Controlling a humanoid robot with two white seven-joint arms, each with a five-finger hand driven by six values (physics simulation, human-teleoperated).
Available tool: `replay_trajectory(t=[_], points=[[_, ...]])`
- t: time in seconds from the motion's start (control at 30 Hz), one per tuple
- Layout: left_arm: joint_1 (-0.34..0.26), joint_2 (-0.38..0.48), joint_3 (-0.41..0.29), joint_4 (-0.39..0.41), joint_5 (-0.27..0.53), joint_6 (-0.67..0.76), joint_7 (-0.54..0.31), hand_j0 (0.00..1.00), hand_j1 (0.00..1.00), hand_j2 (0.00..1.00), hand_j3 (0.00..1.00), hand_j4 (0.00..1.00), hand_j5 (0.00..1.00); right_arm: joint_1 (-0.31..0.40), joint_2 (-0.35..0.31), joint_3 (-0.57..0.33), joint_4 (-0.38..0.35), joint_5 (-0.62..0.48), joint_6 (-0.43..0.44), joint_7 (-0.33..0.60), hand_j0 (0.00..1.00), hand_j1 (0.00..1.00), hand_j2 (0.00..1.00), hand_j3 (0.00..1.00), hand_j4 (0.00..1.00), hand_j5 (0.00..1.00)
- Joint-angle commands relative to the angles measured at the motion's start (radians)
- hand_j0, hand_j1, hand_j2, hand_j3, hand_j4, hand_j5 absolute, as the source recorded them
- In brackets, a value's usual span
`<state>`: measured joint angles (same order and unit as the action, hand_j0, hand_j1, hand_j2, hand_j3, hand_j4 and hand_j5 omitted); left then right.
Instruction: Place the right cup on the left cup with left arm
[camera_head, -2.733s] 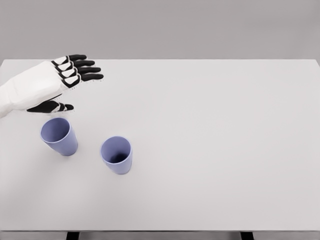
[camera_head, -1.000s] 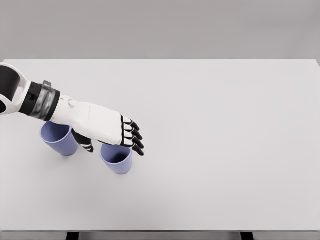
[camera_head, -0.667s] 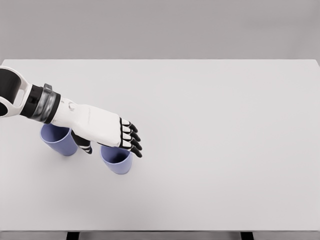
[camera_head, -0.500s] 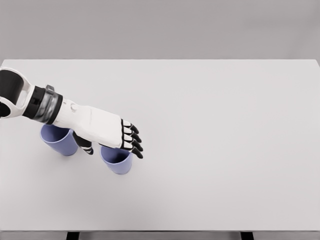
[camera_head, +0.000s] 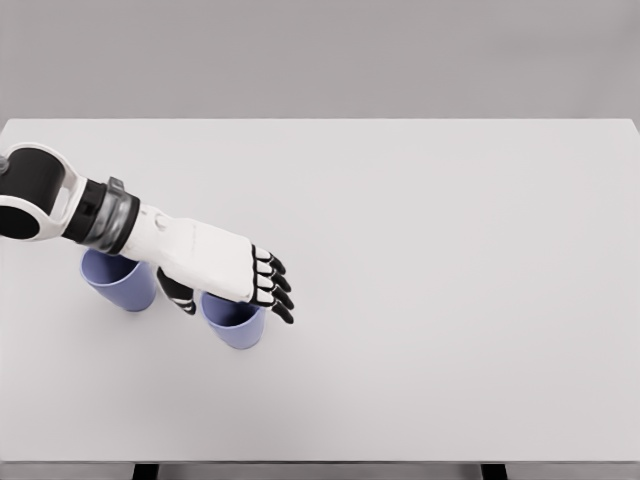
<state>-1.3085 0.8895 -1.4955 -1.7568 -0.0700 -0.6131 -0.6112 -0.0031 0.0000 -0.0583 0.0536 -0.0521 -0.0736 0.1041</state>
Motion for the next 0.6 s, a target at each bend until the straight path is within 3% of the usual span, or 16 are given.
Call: replay_trajectory(t=[0.0, 0.57], points=[[0.0, -0.011, 0.001, 0.007, 0.004, 0.002, 0.0, 1.0, 1.0, 1.0, 1.0, 1.0, 1.0, 0.0, 0.0, 0.0, 0.0, 0.0, 0.0, 0.0, 1.0, 1.0, 1.0, 1.0, 1.0, 1.0], [0.02, -0.015, 0.003, 0.023, -0.014, 0.002, 0.0, 1.0, 1.0, 1.0, 1.0, 1.0, 1.0, 0.0, 0.0, 0.0, 0.0, 0.0, 0.0, 0.0, 1.0, 1.0, 1.0, 1.0, 1.0, 1.0]])
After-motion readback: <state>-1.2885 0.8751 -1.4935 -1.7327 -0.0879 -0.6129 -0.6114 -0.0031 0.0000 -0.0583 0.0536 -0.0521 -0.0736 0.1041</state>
